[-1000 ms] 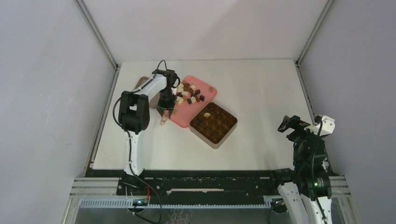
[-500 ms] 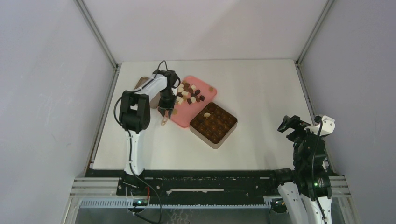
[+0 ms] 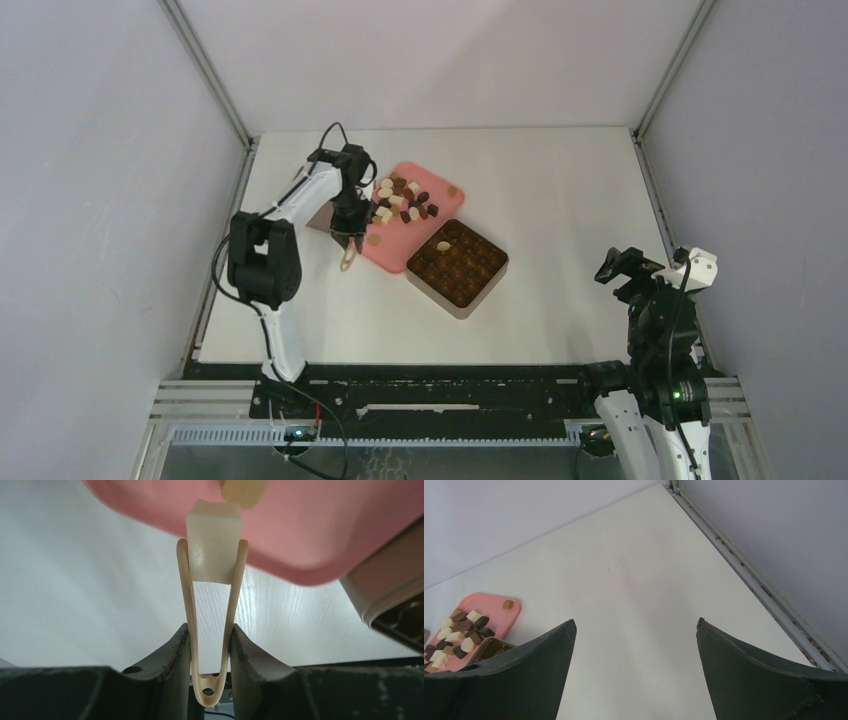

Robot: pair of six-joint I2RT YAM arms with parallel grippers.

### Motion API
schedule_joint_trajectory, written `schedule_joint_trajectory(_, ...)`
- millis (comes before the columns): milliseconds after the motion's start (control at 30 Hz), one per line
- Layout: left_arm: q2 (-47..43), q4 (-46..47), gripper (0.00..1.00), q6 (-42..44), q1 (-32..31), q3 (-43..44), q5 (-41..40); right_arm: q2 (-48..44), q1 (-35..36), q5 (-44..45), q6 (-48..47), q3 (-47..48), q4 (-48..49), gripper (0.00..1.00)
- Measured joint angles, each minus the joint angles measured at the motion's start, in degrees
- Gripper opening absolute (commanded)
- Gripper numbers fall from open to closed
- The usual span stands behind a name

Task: Pack the chocolate
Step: Pick up the fake chocolate from the plate, then place the fake chocolate in the packing box.

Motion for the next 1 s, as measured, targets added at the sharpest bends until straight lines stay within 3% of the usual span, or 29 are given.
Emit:
schedule_joint_trajectory(500,-14.58,1.68,0.26,-0.04,-11.69,-11.82,3.50,-0.02,0.02,-0.04,-0.02,0.00,0.00,0.98)
schedule_joint_trajectory(1000,-15.21,2.16,0.29,-0.20,-21.68,-13.27,3.54,-0.11,0.07,-0.02,-0.02,0.00,0.00,0.98)
